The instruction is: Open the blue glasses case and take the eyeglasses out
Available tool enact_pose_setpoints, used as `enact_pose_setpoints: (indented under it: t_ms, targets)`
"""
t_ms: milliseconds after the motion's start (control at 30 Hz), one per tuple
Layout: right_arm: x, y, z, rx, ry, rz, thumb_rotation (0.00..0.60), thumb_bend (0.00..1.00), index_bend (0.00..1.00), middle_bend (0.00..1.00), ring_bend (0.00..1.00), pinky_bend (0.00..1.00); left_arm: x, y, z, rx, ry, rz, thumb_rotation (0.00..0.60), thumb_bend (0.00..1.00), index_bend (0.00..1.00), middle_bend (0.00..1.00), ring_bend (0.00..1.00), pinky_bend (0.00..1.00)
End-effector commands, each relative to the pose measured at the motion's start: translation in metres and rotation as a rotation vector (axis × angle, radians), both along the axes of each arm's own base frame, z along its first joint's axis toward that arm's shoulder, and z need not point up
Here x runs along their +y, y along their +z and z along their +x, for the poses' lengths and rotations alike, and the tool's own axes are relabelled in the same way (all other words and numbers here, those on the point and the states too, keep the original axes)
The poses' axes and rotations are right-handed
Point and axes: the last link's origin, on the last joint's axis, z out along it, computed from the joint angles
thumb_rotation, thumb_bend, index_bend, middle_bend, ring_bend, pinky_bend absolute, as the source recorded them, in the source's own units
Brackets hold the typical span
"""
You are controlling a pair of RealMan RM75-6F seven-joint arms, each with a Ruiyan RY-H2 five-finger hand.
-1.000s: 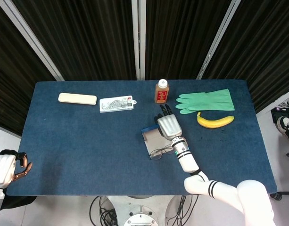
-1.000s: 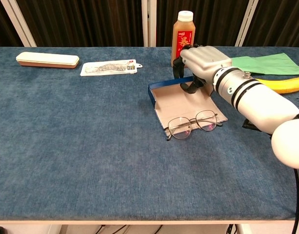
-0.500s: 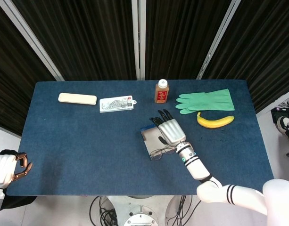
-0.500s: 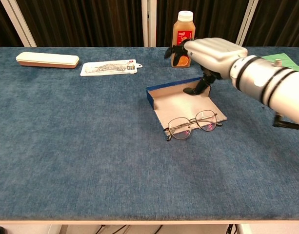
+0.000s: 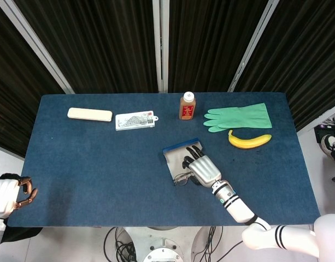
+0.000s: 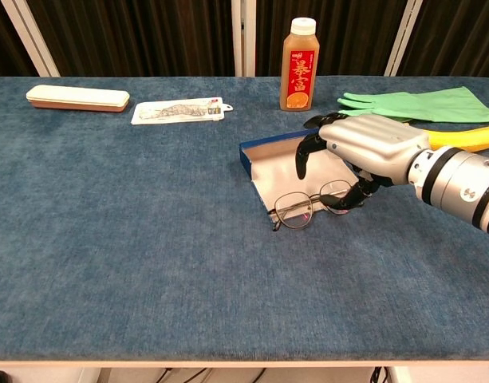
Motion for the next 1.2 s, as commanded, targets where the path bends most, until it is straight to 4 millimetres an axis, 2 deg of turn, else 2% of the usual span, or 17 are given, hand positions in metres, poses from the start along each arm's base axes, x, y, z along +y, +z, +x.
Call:
enact_pose_setpoints:
  t_ms: [33,533,800,933,1067,1200]
  targets:
    - [0.0,-0.003,-0.001,0.006,-0.002,0.004,0.6,0.28,0.42,0.28,0.0,0.0,0.0,0.0,0.0,0.0,0.0,-0.001,0.6,0.33,0.7,0.68,0.49,0.38]
    - [0.0,-0.008,-0.009,0.027,-0.031,0.017,0.6,0.38,0.51,0.32,0.0,0.0,0.0,0.0,0.0,0.001,-0.001,-0.001,0.6,0.33,0.7,0.68,0.49,0.38]
    - [-0.001,-0.006,-0.003,-0.01,-0.01,0.01,0.6,0.48,0.71,0.4,0.0,0.0,0.0,0.0,0.0,-0.001,-0.001,0.0,0.6,0.33,0.7,0.68,0.49,0.38]
    - [0.003,0.008,0.006,-0.051,0.049,0.001,0.6,0.48,0.76,0.43,0.0,0.0,0.0,0.0,0.0,0.0,-0.001,0.0,0.6,0.33,0.7,0.68,0.49,0.38]
    - [0.009,0.021,0.024,-0.089,0.136,0.007,0.6,0.48,0.78,0.43,0.0,0.0,0.0,0.0,0.0,0.004,-0.001,-0.001,0.6,0.33,0.7,0.68,0.49,0.38]
    - [0.007,0.015,0.048,-0.072,0.209,0.053,0.6,0.48,0.77,0.43,0.0,0.0,0.0,-0.001,0.0,0.008,-0.002,-0.001,0.6,0.33,0.7,0.68,0.49,0.38]
